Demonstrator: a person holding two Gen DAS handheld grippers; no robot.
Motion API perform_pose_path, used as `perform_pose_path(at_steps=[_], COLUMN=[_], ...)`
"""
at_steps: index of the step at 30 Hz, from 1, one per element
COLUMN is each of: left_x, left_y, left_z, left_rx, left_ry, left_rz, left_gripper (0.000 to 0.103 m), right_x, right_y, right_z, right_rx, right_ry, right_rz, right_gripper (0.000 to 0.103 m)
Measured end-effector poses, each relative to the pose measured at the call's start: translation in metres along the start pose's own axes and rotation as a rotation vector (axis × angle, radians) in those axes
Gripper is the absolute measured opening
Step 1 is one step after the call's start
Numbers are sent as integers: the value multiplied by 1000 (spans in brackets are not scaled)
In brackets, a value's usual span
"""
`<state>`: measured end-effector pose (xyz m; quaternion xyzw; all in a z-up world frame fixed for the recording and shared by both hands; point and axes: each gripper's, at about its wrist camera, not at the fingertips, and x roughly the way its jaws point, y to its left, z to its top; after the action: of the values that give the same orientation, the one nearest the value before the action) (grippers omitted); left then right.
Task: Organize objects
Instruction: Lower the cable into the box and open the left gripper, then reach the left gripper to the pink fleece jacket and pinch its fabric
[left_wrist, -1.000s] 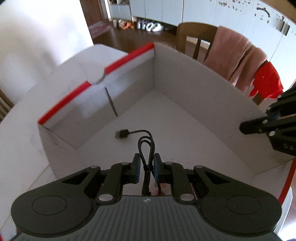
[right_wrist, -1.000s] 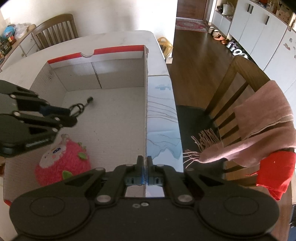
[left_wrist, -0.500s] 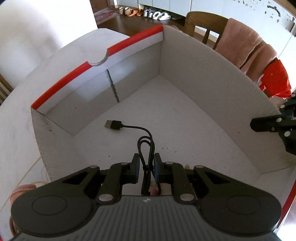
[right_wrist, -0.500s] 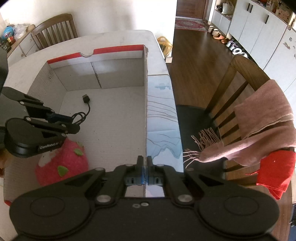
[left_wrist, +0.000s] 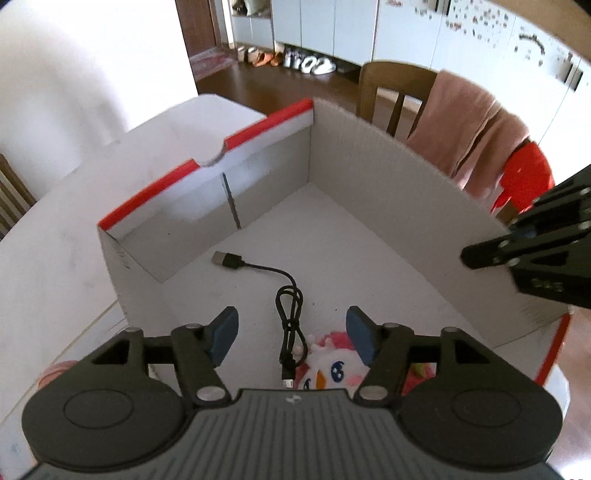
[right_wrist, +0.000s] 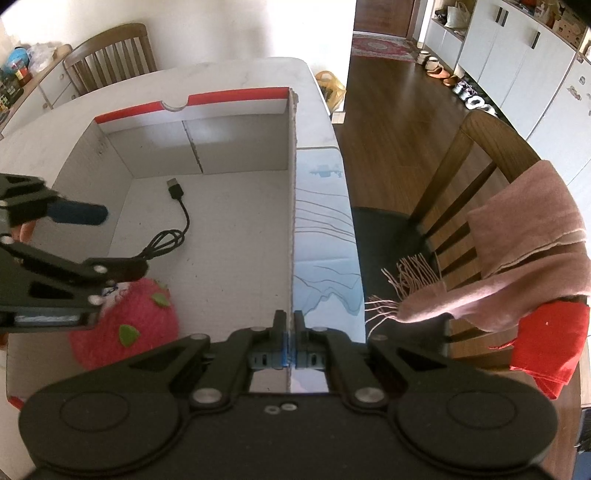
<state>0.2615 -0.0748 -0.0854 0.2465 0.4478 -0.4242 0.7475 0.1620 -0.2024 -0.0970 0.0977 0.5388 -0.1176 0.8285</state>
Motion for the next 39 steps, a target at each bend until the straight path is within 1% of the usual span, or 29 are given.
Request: perform_pose_path(at_steps=[5, 7, 9, 12, 16, 20, 22, 26, 31, 33, 36, 39], left_x=[-28, -40, -53, -75, -101, -120, -128, -140, -151, -157, -162, -163], left_y=[6, 7, 11, 21, 37, 63, 76, 99, 119, 126, 131, 136], left_z=[-3, -7, -13, -26, -50, -78, -94, -123, -150, -159, -170, -176], left_rx=[-45, -60, -82, -118, -150, -235, -281, -370, -456, -476, -480, -482], left_ry=[-67, -93, -118, -161, -215, -241, -247, -244, -247, -252, -259, -255], left_rz=[-40, -45, -56, -55, 10, 74, 117, 165, 233, 254, 292, 308], left_gripper=[63, 63, 63, 63, 63, 65, 65, 65, 65, 65, 65, 65], right_x=[0, 0, 0, 0, 0, 0, 0, 0, 0, -1, -1, -1], right_y=[1, 1, 1, 0, 1, 3, 3, 4, 6, 6, 6, 6], right_z=[1, 1, 2, 2, 2, 2, 2, 2, 3, 3, 4, 3], right_rx=[-1, -6, -6, -6, -14, -24, -28, -30, -34, -36, -36, -35], right_ry=[4, 7, 11, 17, 19, 20, 19, 21, 25, 26, 26, 26], right_rz=[-1, -2, 0, 3, -1, -6, -7, -12, -18, -20, -22, -23], right_gripper=[1, 1, 1, 1, 1, 1, 1, 1, 1, 1, 1, 1])
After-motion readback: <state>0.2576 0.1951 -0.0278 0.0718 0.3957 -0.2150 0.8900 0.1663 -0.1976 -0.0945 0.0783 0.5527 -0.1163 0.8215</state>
